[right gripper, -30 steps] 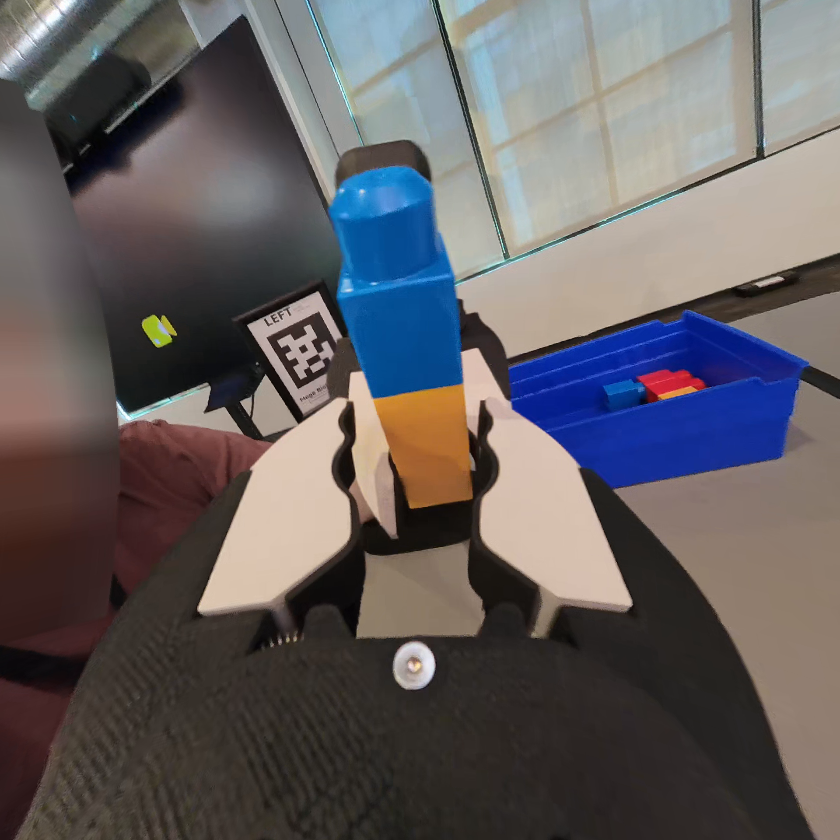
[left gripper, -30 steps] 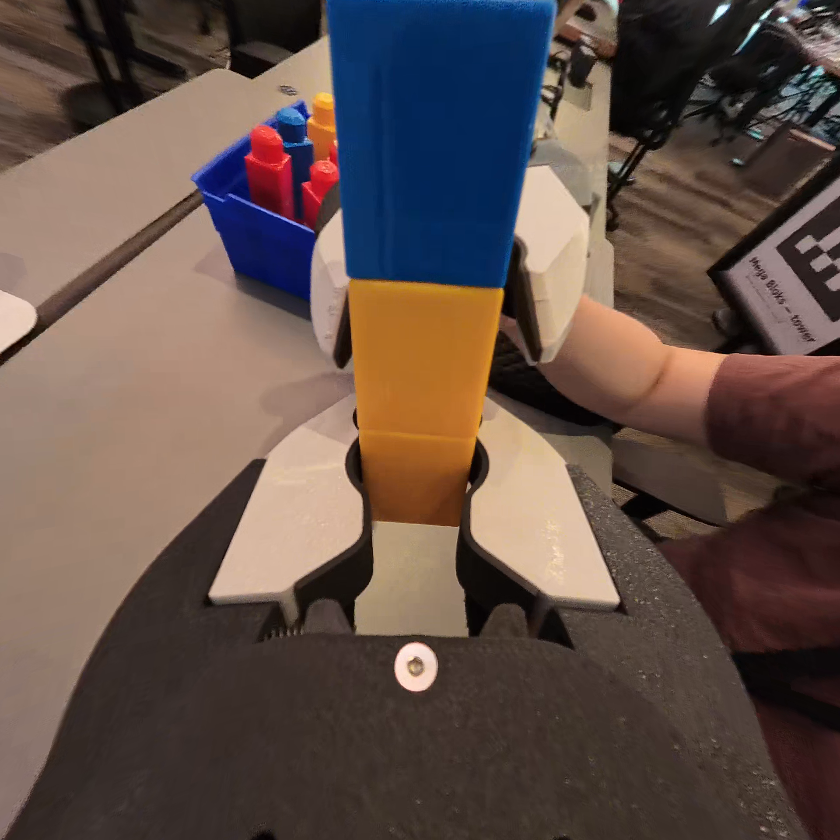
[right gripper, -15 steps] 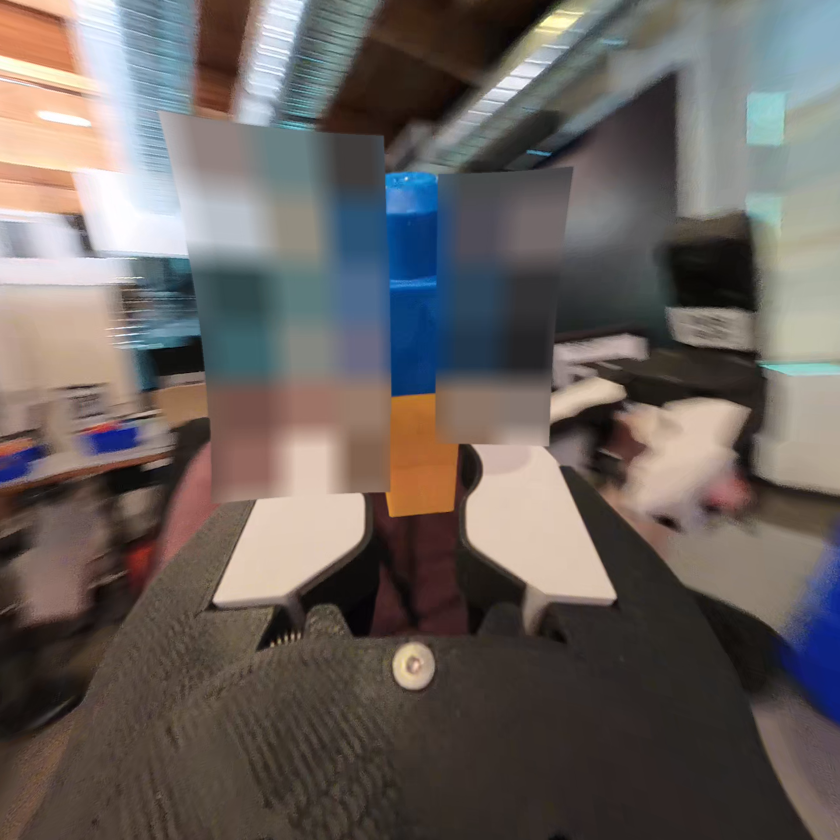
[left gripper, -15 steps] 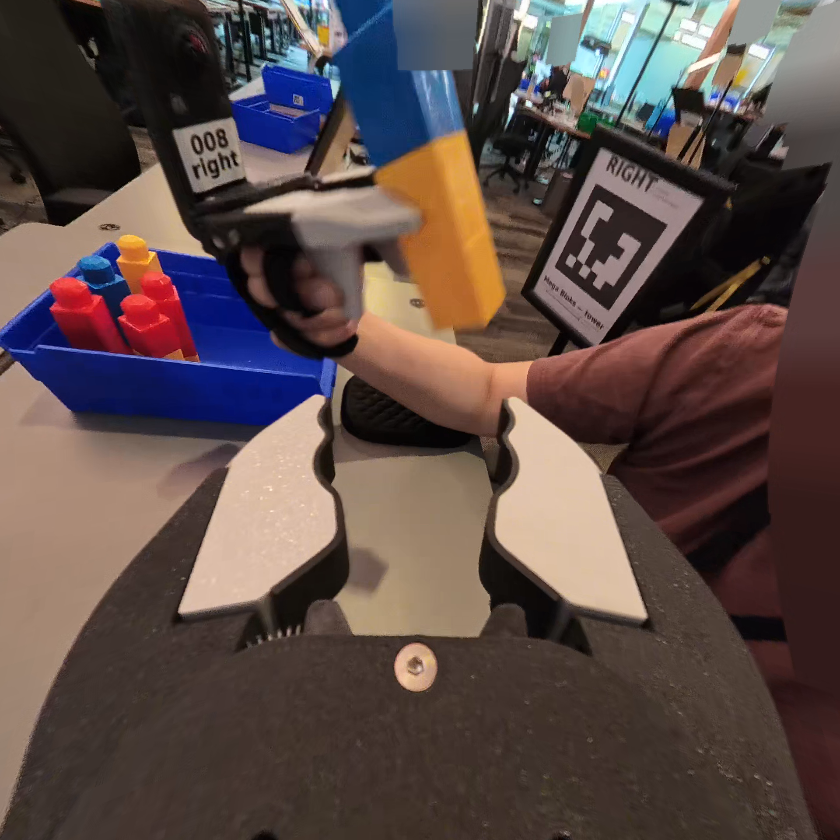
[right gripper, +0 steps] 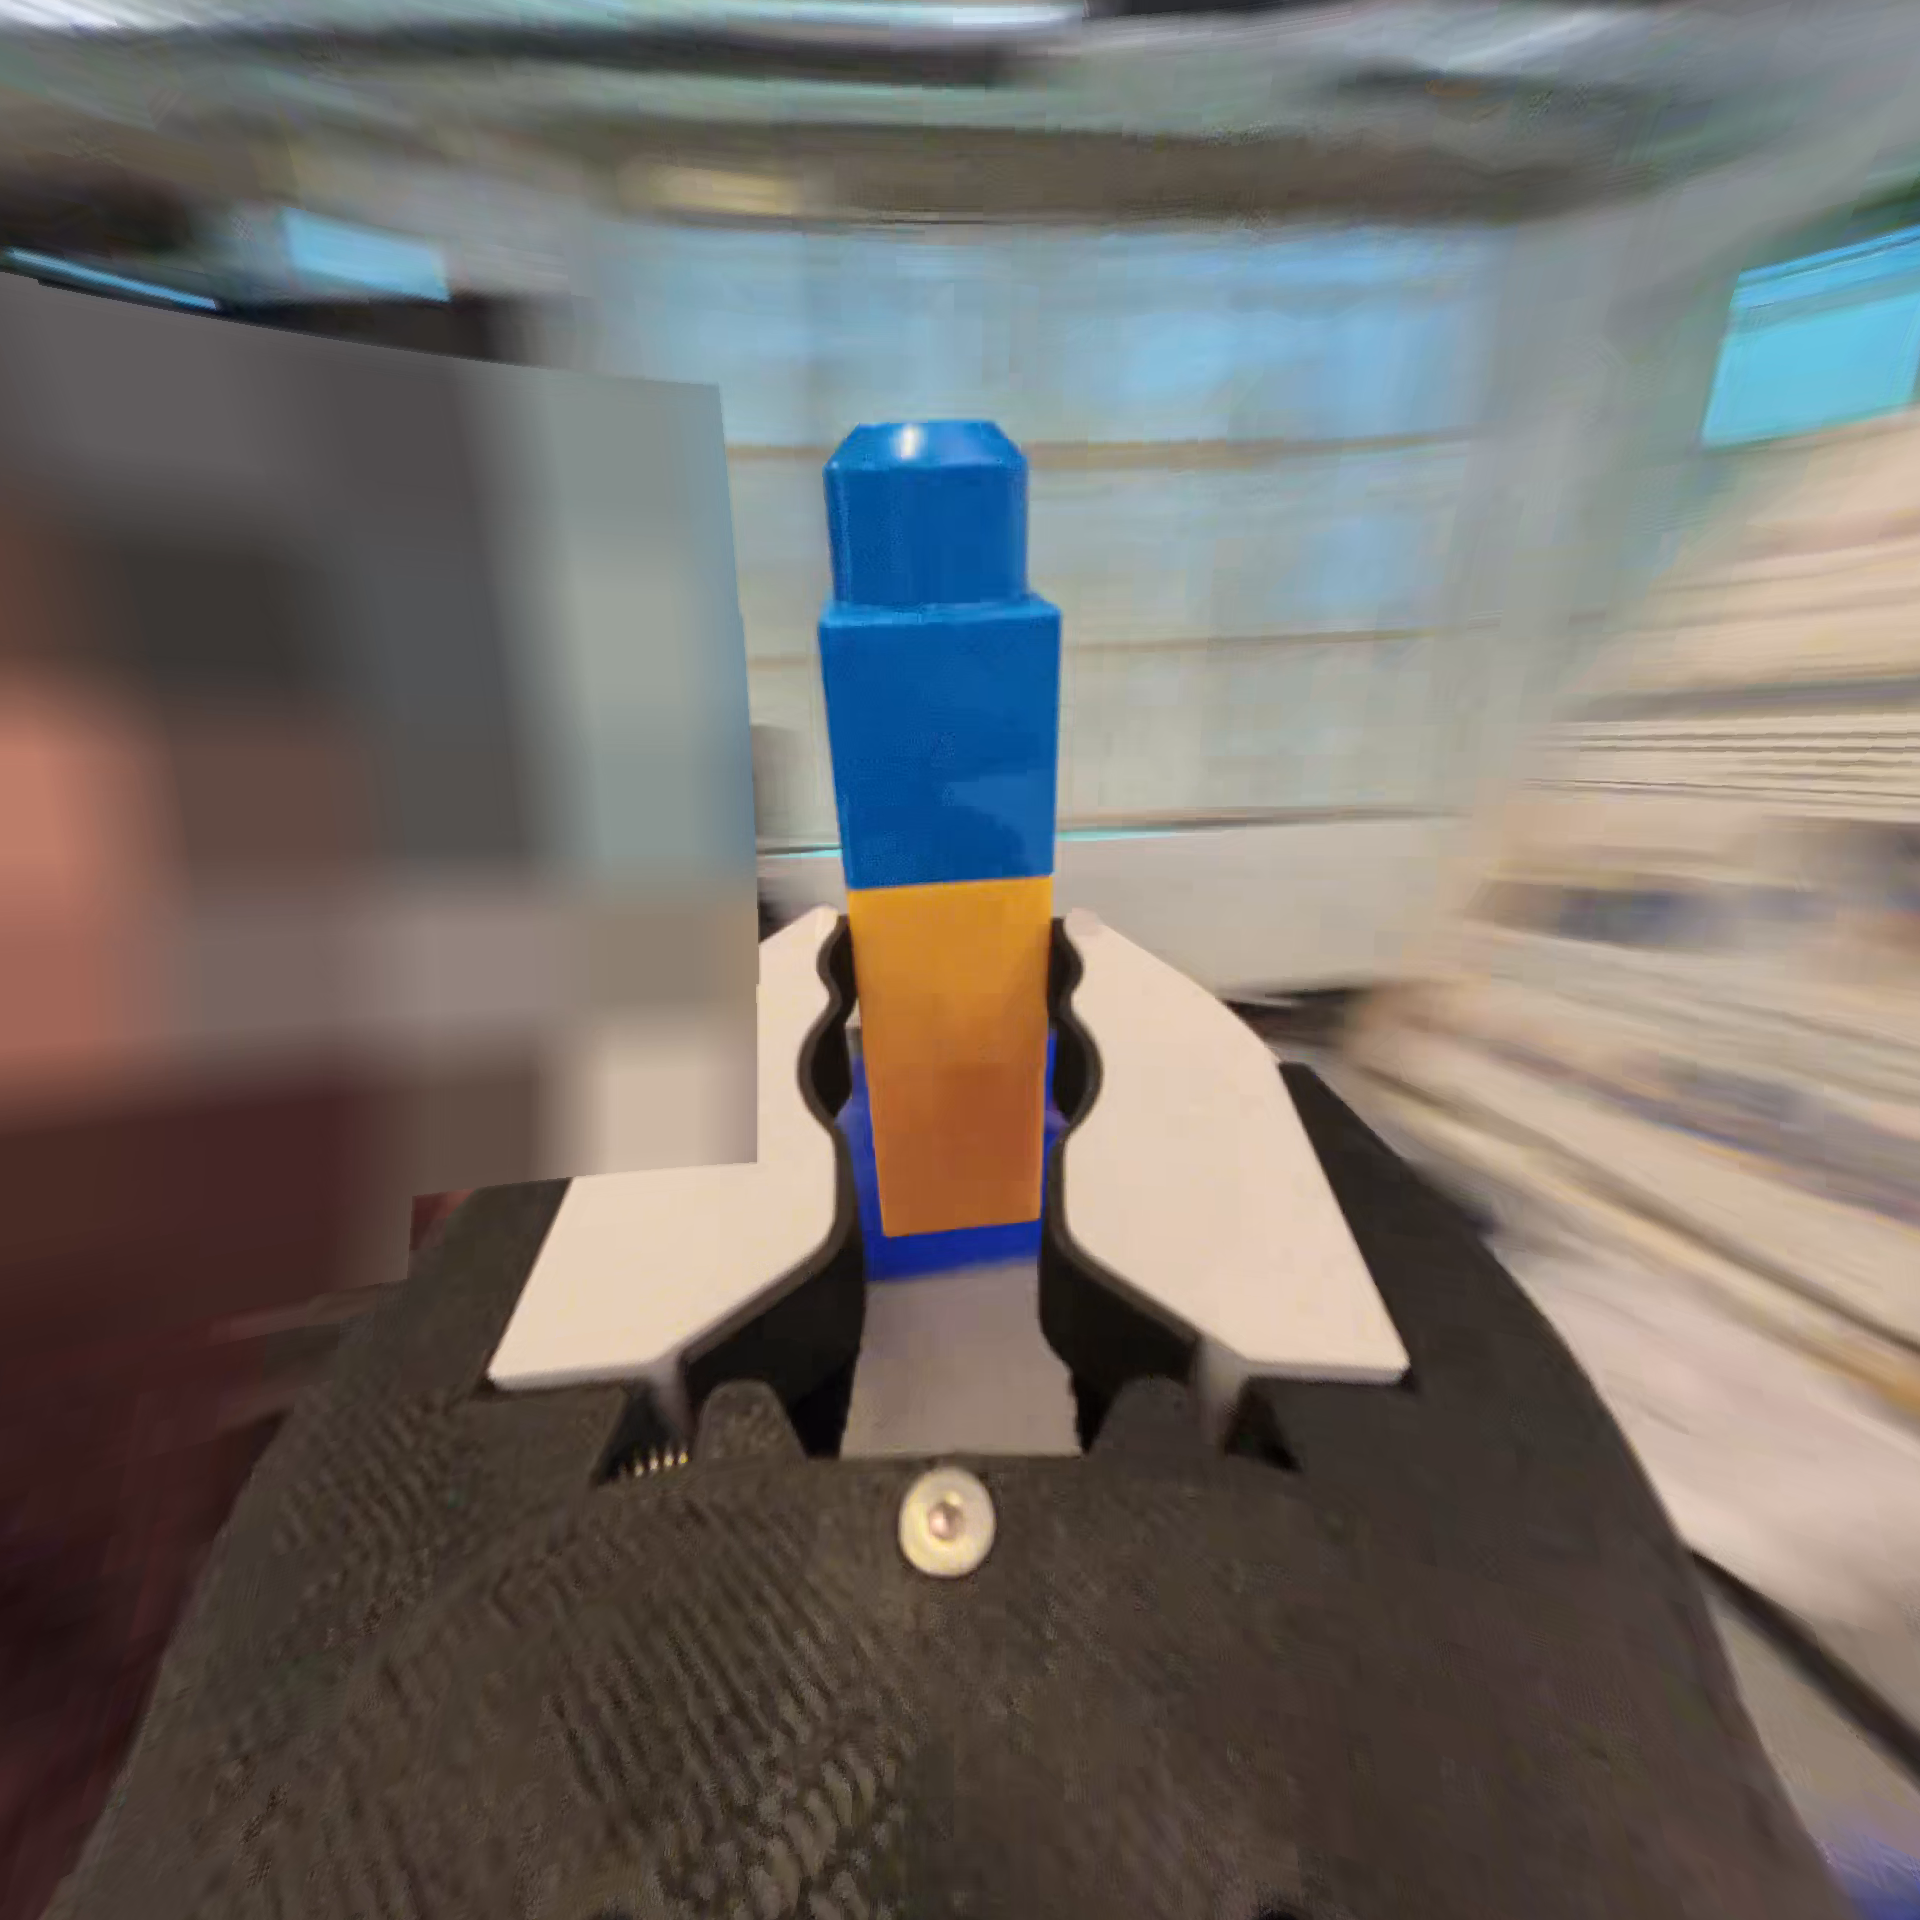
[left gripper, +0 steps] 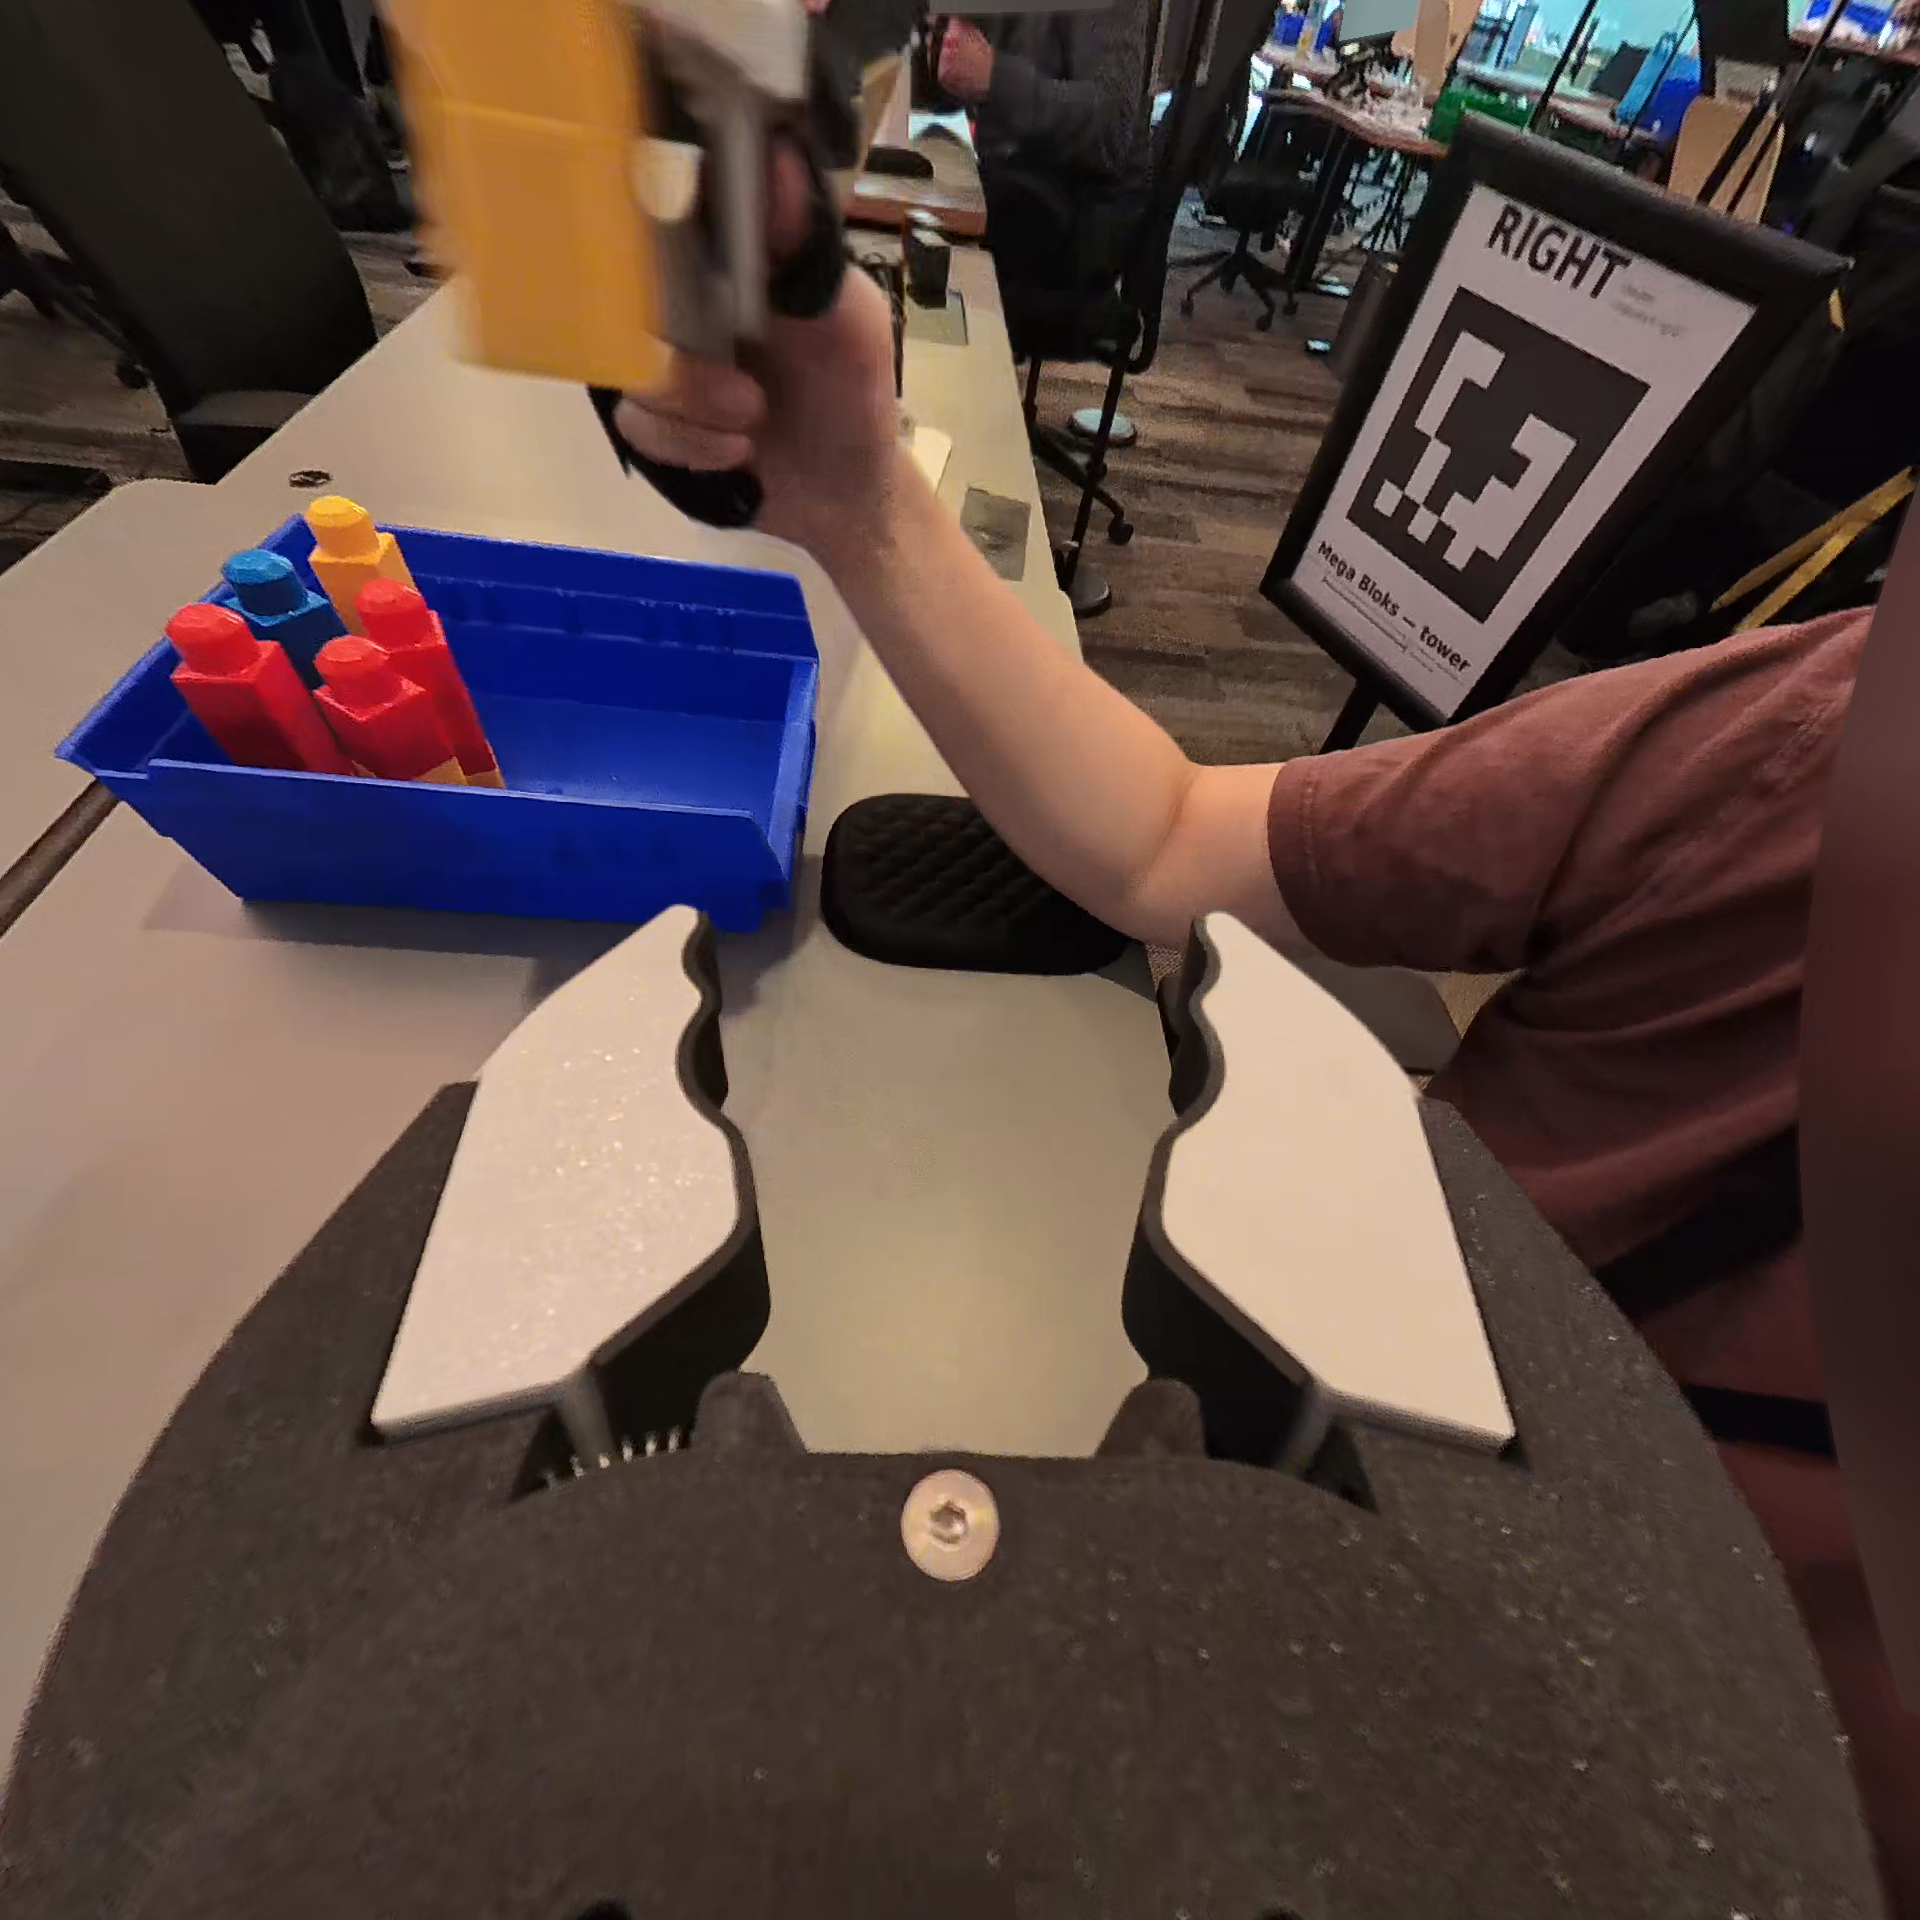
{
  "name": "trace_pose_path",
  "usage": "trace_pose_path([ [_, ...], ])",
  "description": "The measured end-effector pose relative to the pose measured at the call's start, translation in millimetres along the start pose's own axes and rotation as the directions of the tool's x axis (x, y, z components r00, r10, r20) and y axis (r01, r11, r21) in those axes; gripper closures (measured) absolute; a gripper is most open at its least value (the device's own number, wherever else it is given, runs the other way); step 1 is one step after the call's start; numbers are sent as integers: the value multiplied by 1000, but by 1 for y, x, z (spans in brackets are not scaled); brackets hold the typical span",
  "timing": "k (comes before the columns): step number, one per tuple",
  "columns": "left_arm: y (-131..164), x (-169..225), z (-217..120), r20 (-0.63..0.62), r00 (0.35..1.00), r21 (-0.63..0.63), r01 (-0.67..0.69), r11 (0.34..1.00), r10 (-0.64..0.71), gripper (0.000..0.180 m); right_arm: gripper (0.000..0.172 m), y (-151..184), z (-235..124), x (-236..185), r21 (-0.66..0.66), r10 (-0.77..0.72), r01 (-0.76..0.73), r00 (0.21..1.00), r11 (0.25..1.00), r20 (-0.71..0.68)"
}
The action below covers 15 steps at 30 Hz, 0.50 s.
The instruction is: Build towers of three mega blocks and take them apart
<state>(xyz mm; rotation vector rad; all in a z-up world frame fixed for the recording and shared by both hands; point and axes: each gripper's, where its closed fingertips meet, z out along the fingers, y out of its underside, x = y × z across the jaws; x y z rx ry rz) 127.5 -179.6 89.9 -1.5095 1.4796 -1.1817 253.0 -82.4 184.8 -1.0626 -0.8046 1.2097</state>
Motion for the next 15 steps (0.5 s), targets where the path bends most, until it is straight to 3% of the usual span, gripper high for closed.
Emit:
trace_pose_path([
  [1,-1,-2,-1,3,1000,7,9,1000,-9,96,136,-6,-28,45,-36,-131,126,931,991,-342],
  [2,-1,-5,-3,10,1000,9,14,1000,-14,96,135,-13,-67,82,-102,-231,215,751,971,-618],
  [3,0,-8,-3,19,1000,7,14,1000,-15,96,136,-19,-109,105,-156,-271,250,538,956,-798],
  [4,1,-11,-4,30,999,2,14,1000,-14,96,135,-21,-140,118,-187,-277,251,396,950,-875],
  [5,2,-14,-4,42,999,-4,15,1000,-15,96,135,-19,-158,125,-195,-272,242,341,950,-900],
  [8,3,-19,-5,51,998,-1,27,1000,-27,96,135,10,-194,149,-197,-217,100,263,975,-940],
  [12,6,-26,-4,54,997,-9,46,999,-46,97,135,81,-216,166,-235,-200,-112,256,966,-946],
  [15,7,-29,-4,48,997,-5,58,998,-58,97,135,115,-219,174,-236,-180,-198,264,951,-948],
])
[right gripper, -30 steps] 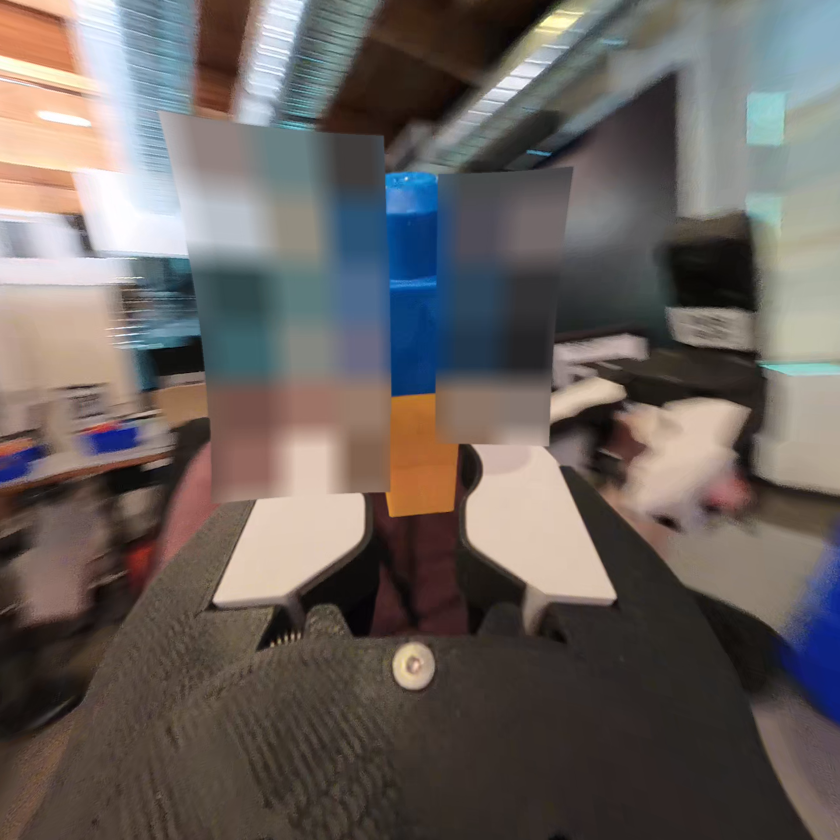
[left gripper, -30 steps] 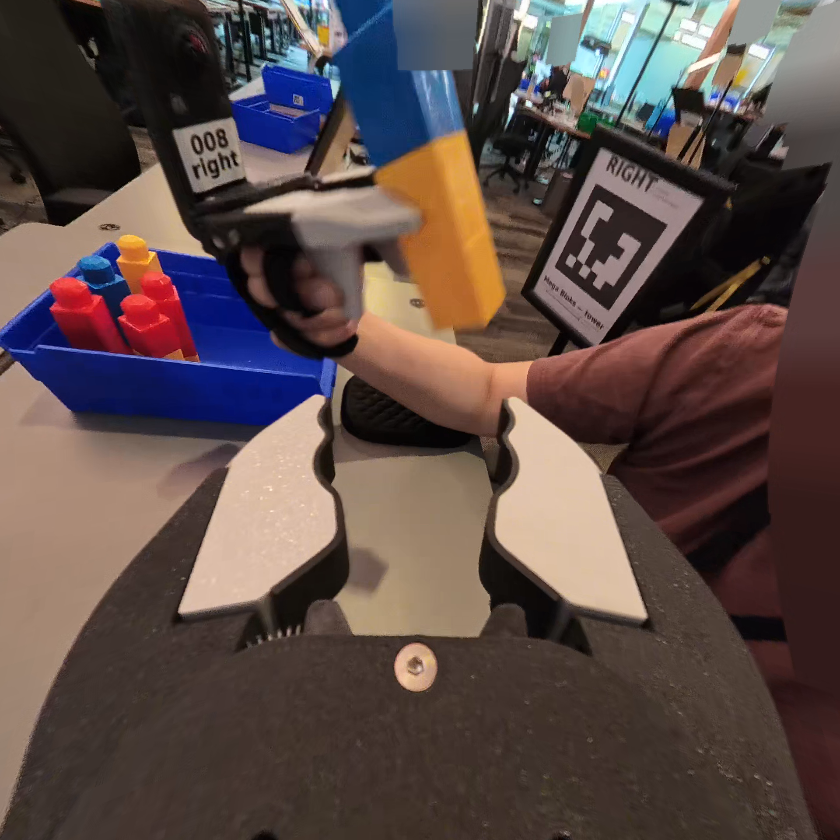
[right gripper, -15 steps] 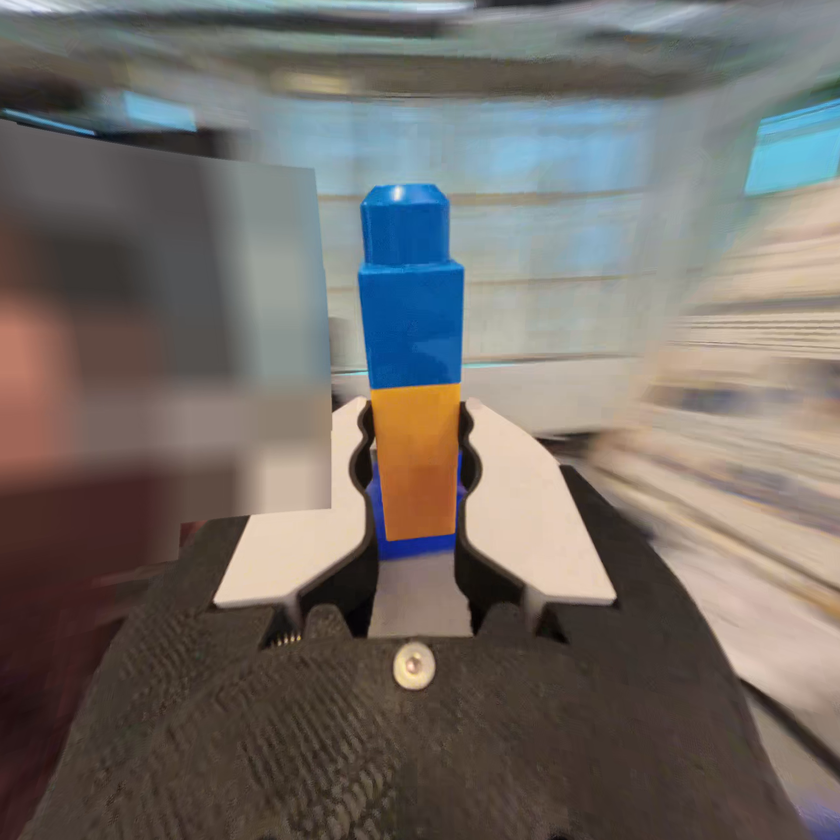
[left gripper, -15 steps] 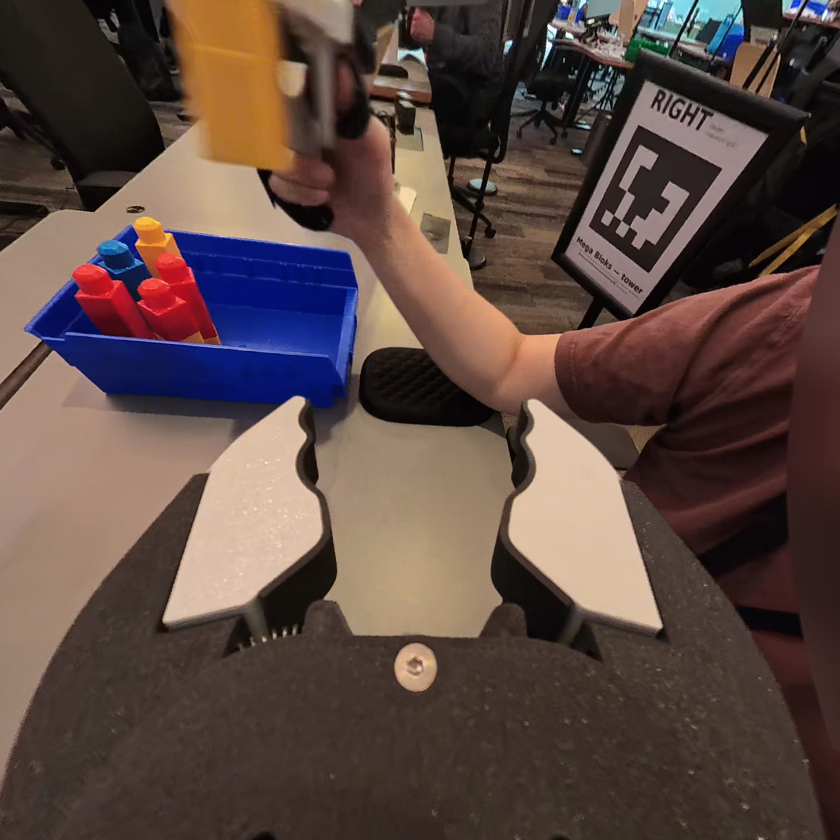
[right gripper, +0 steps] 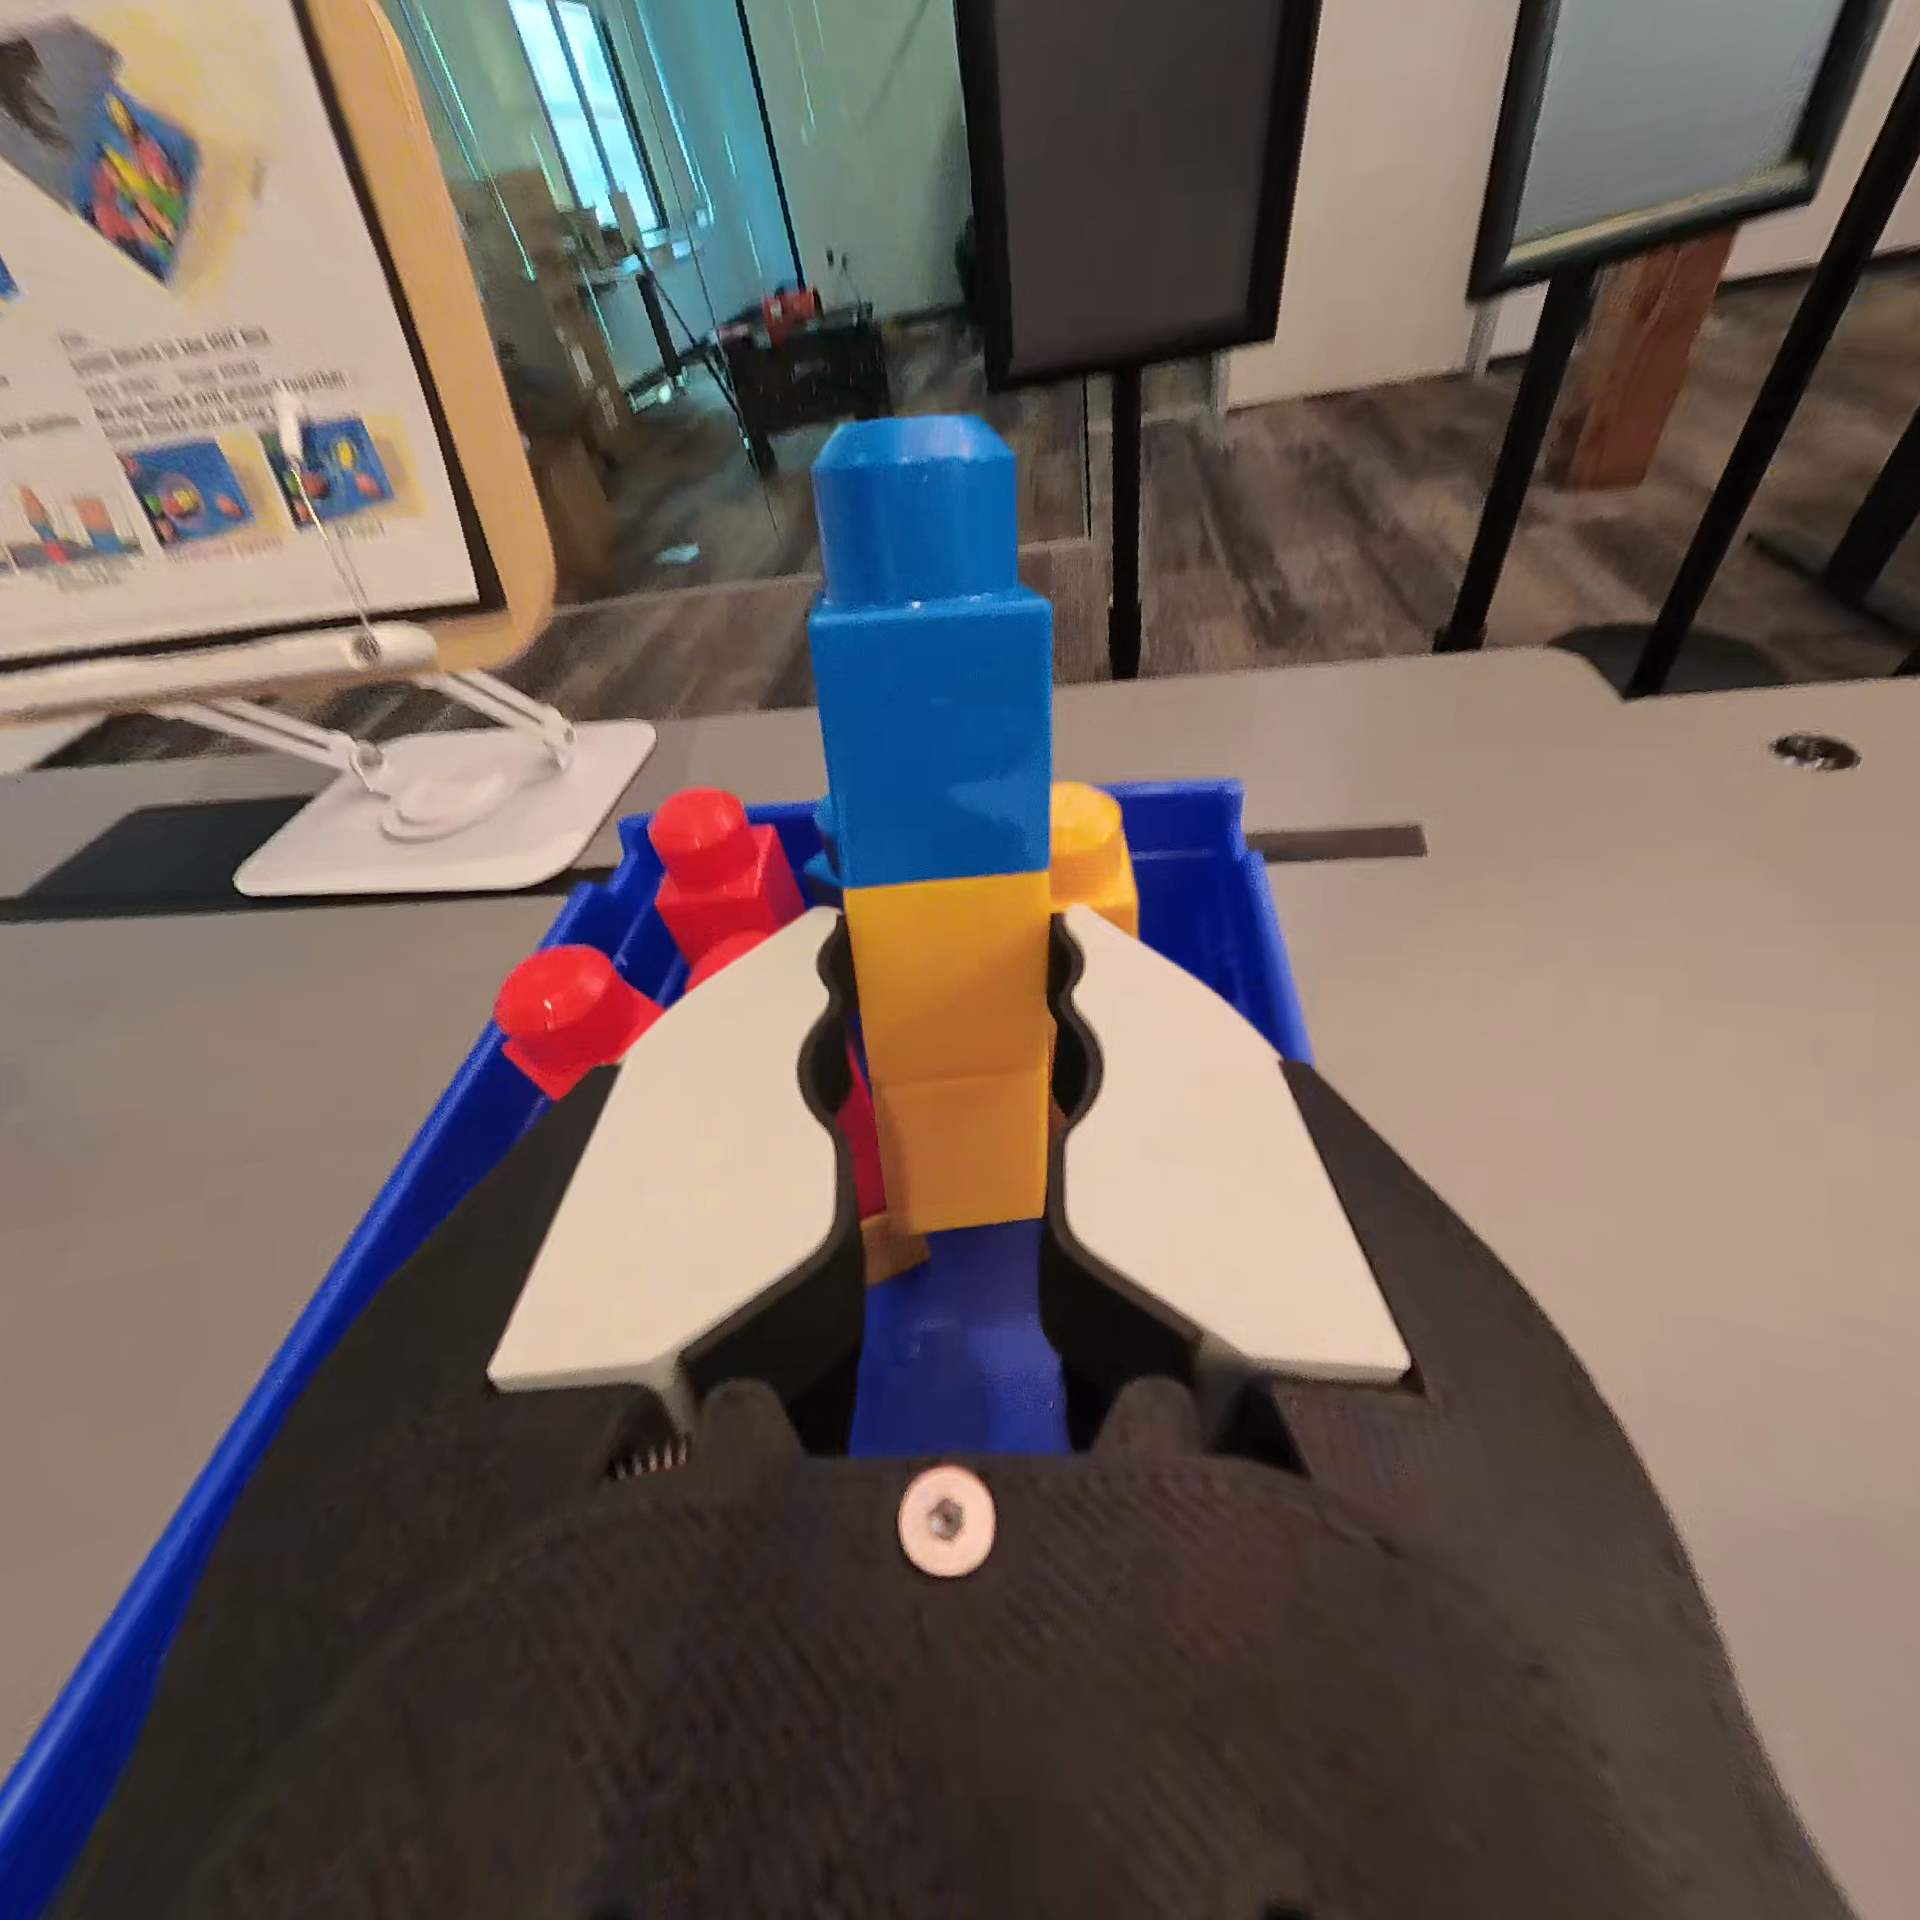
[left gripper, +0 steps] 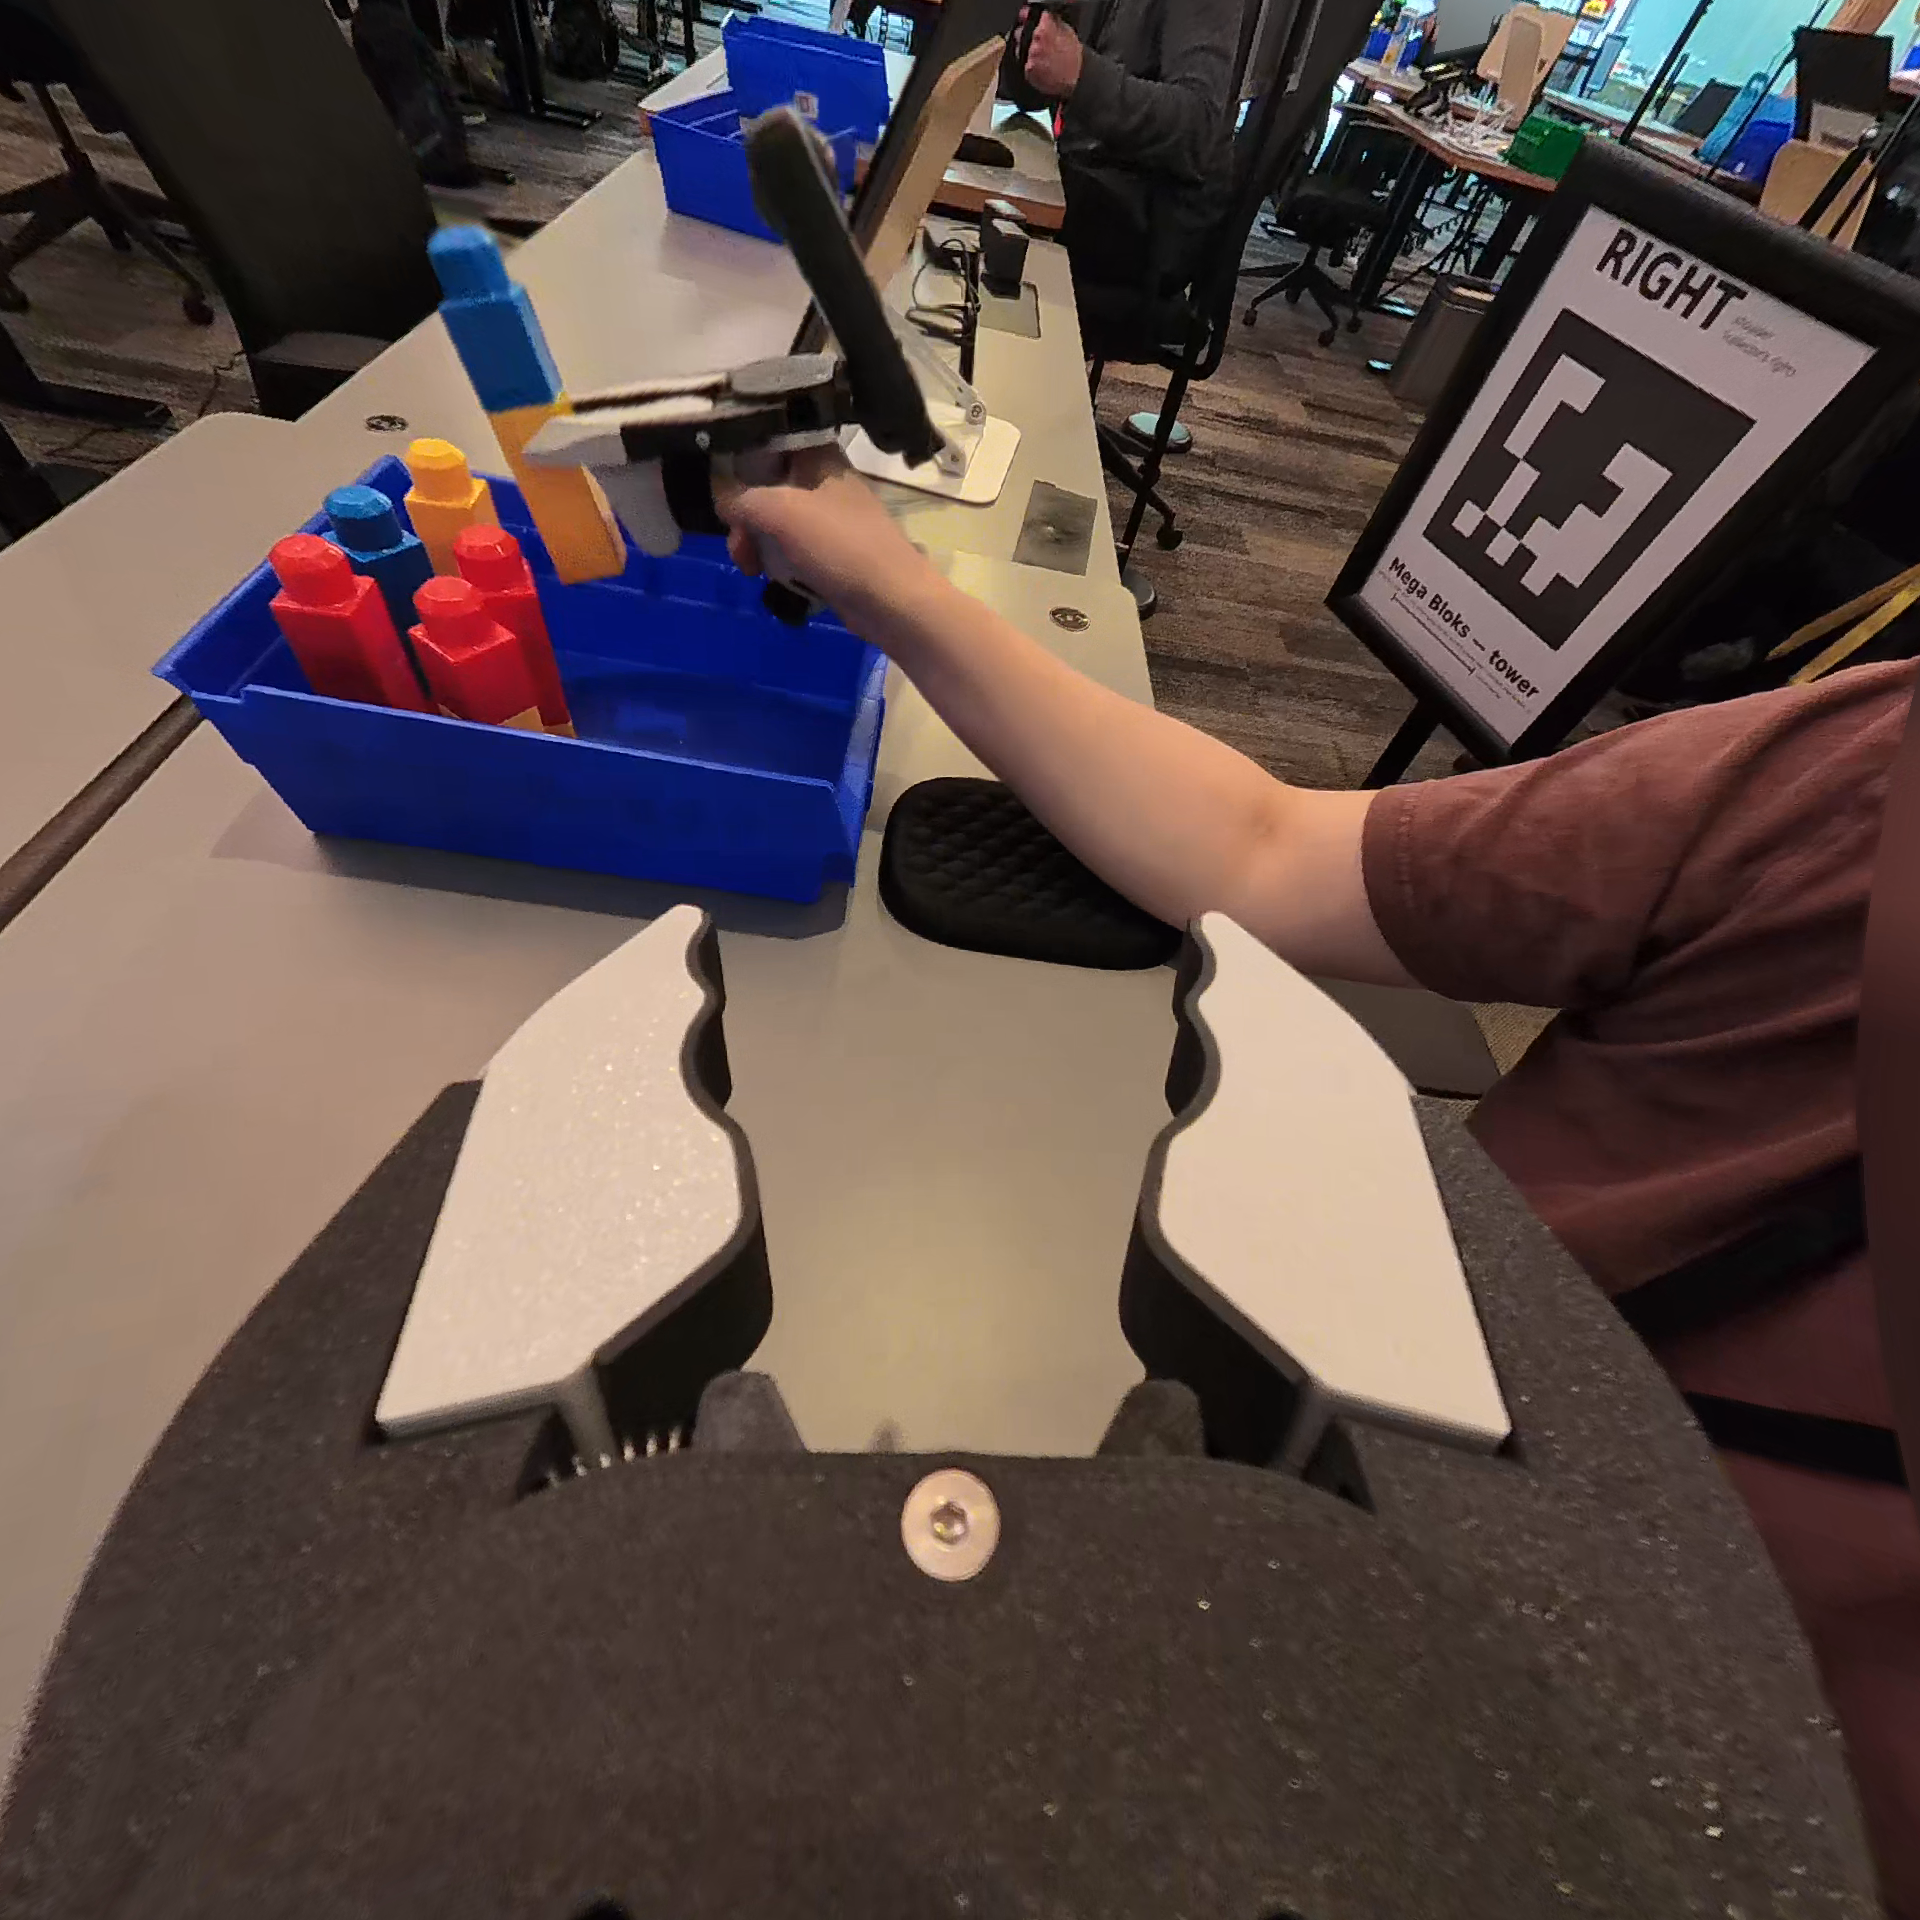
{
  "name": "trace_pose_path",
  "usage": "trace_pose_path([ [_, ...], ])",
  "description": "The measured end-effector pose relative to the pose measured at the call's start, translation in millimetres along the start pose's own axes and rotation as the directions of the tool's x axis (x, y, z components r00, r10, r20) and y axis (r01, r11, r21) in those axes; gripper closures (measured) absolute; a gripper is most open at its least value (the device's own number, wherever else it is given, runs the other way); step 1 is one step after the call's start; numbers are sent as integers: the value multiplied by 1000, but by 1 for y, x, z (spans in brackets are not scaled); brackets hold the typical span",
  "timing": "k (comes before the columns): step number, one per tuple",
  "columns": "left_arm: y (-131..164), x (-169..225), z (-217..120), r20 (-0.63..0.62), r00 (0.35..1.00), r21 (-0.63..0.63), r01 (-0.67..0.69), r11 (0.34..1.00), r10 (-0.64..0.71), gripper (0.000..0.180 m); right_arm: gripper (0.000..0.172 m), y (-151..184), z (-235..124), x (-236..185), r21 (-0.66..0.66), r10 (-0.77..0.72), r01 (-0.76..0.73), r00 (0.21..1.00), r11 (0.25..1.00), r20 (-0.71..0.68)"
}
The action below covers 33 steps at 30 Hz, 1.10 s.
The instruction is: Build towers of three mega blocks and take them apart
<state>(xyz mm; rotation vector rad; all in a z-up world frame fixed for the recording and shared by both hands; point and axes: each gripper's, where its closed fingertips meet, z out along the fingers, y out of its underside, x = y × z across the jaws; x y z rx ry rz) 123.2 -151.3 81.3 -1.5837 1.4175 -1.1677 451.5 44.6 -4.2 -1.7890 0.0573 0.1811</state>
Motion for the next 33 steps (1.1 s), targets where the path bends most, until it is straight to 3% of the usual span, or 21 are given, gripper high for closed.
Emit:
trace_pose_path([
  [8,0,1,0,-7,1000,2,4,1000,-4,98,136,51,26,18,-167,-112,79,974,983,-199],
  [19,5,10,6,-25,1000,-33,-14,999,13,100,135,86,38,25,-244,-81,32,978,969,-194],
  [33,4,15,4,-39,999,-32,-19,999,18,100,135,92,29,26,-286,-112,54,976,957,-189],
])
